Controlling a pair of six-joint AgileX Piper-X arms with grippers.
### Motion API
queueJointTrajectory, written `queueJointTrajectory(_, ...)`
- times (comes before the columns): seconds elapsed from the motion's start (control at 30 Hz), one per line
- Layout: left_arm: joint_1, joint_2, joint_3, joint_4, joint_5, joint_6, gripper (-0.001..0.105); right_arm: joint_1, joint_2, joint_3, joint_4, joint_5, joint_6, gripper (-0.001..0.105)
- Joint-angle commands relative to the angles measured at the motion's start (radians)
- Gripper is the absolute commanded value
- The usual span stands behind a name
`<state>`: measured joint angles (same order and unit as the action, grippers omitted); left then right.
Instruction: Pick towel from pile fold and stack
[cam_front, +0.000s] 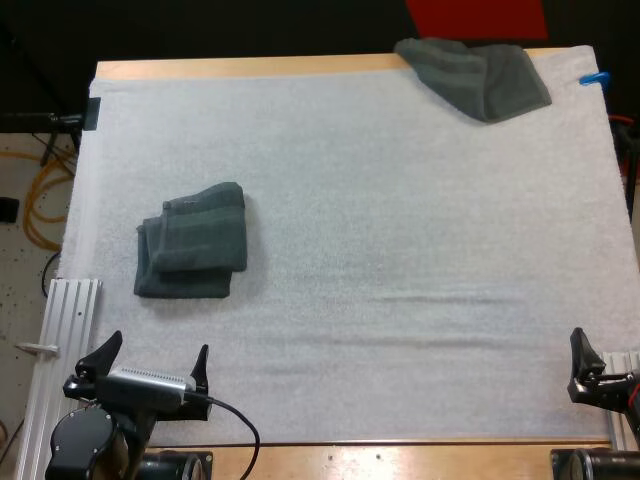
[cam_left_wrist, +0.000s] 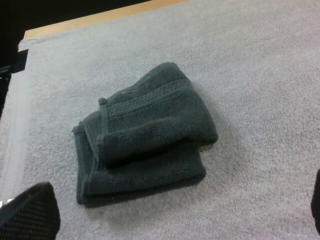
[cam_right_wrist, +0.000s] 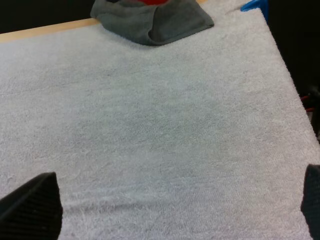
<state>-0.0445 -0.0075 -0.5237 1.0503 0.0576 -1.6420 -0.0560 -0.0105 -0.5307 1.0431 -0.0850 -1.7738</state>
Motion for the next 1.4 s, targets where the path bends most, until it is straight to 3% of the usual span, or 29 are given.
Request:
queueJointTrajectory(0.0, 0.001, -0.144, -0.005, -0.010, 0.006, -0.009, 0.104, 0.002, -0.041, -0.002, 0.001, 0.002, -0.002, 0.094)
queueJointTrajectory(0.4, 0.001, -0.143, -0.005, -0.019, 0.007, -0.009, 0.104, 0.002, -0.041, -0.002, 0.001, -0.001, -0.002, 0.094)
queueJointTrajectory(0.6, 0.000, -0.066, -0.016, -0.047, 0.112, -0.009, 0.104, 0.002, -0.007, -0.028, 0.010, -0.002, 0.008, 0.094)
queueJointTrajectory(0.8, -0.101, 0.117, -0.111, -0.156, 0.157, -0.011, 0.104, 0.002, 0.136, -0.152, 0.017, -0.017, 0.005, 0.094)
queueJointTrajectory(1.03, -0.294, 0.451, -0.317, -0.222, 0.194, 0.010, 0.104, 0.002, 0.392, -0.389, 0.017, -0.227, -0.004, 0.094)
queueJointTrajectory(1.2, -0.348, 0.606, -0.425, -0.225, 0.202, 0.010, 0.104, 0.002, 0.511, -0.457, 0.007, -0.275, -0.001, 0.094)
queueJointTrajectory(1.3, -0.348, 0.665, -0.460, -0.239, 0.201, 0.010, 0.104, 0.002, 0.588, -0.459, -0.053, -0.277, -0.002, 0.094)
queueJointTrajectory(1.37, -0.348, 0.699, -0.473, -0.297, 0.203, 0.010, 0.104, 0.002, 0.738, -0.467, -0.191, -0.278, 0.011, 0.094)
